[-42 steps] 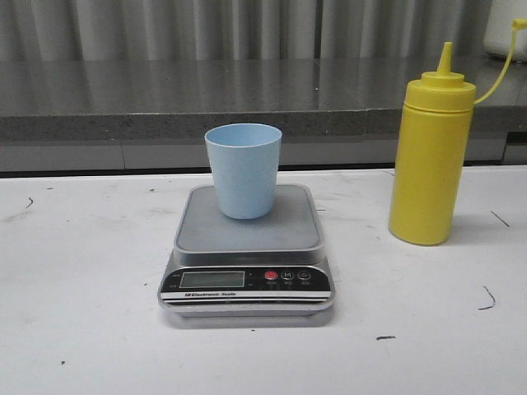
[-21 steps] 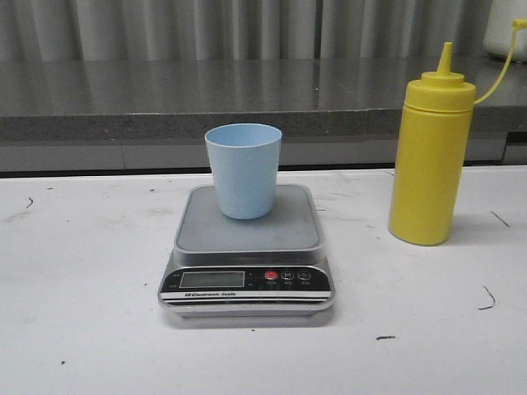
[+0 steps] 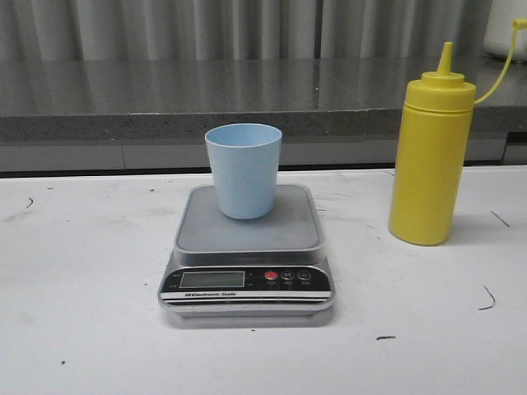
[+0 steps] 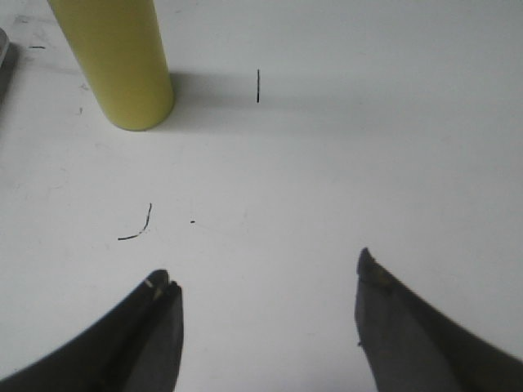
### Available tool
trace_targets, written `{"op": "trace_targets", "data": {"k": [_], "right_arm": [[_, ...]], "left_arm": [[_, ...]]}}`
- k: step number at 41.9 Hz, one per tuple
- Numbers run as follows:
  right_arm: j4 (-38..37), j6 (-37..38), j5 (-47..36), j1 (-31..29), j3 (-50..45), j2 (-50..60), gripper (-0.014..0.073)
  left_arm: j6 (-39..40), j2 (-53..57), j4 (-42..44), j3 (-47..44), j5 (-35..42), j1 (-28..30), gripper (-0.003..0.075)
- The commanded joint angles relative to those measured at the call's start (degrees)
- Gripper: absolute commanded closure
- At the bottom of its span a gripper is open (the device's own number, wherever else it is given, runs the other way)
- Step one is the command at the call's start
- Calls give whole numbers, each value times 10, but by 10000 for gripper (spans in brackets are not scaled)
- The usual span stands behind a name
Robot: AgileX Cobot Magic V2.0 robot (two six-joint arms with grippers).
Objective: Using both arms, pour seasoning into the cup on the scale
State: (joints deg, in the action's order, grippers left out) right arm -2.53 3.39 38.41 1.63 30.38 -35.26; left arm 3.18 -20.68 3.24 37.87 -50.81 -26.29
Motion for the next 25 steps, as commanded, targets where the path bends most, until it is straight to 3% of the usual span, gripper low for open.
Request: {"op": "trace_targets", "data": {"k": [1, 7, 13, 25], "right_arm": [[1, -6, -44, 0, 20, -3, 114], [1, -43, -49, 0, 20, -3, 98], [19, -70, -56, 5, 21, -3, -22], [36, -81, -65, 76, 22, -3, -20]], "left_arm": [[2, -4, -4, 15, 41, 0, 365], [2, -4, -4, 15, 41, 0, 365], [2, -4, -4, 15, 41, 0, 365], [2, -4, -4, 15, 41, 0, 365]]}}
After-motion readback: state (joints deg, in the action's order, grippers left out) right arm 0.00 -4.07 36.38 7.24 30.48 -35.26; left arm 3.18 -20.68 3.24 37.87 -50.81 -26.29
